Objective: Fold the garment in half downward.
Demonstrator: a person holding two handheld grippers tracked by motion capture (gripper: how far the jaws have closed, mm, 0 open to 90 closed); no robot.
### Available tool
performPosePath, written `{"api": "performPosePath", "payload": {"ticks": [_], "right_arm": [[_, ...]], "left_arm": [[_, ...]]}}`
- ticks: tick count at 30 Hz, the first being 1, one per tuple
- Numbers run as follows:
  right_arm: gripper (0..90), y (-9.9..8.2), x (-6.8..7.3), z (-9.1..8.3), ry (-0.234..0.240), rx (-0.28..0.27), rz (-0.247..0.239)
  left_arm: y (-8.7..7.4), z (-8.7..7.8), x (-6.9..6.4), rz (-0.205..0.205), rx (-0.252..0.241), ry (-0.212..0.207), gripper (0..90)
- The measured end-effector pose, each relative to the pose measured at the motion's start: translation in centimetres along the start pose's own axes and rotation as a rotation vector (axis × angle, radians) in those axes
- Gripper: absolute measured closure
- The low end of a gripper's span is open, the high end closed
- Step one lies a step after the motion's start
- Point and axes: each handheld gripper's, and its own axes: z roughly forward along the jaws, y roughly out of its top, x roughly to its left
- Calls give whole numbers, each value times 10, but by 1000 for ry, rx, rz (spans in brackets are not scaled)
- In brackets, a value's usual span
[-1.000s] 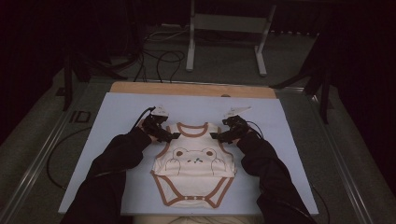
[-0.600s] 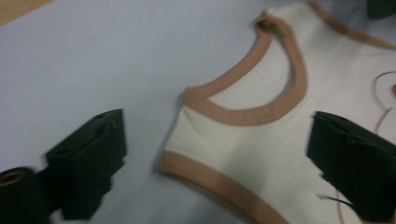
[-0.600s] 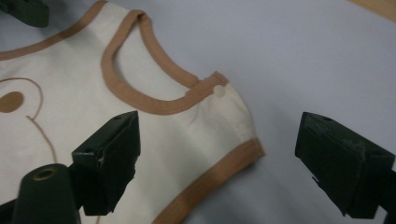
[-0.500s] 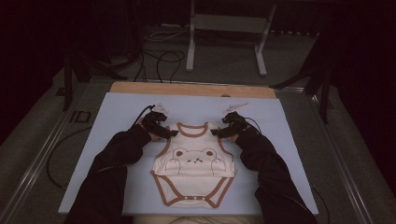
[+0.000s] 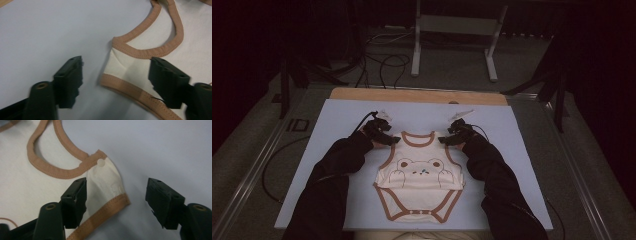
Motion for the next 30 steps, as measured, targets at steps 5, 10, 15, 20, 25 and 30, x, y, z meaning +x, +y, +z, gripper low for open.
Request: {"api": "performPosePath", "payload": {"ticks": [5, 10, 15, 20, 25, 30], "right_arm": [[392, -1, 0, 3, -11, 15, -19], [417, 0, -1, 3, -15, 20, -15], [475, 1, -1, 2, -19, 31, -29], [557, 1, 0, 1, -8, 30, -40], [656, 1, 3, 1, 2, 37, -41], [753, 2, 5, 0, 7, 39, -39]], "left_arm": [[0, 2, -2, 31, 13, 23, 389], [-2, 7, -2, 35, 39, 21, 464], [-2, 9, -3, 33, 47, 3, 538], [-1, 10, -5, 28, 56, -15, 622], [-1, 11, -4, 0, 51, -25, 677], [1, 11, -6, -4, 58, -26, 726]]}}
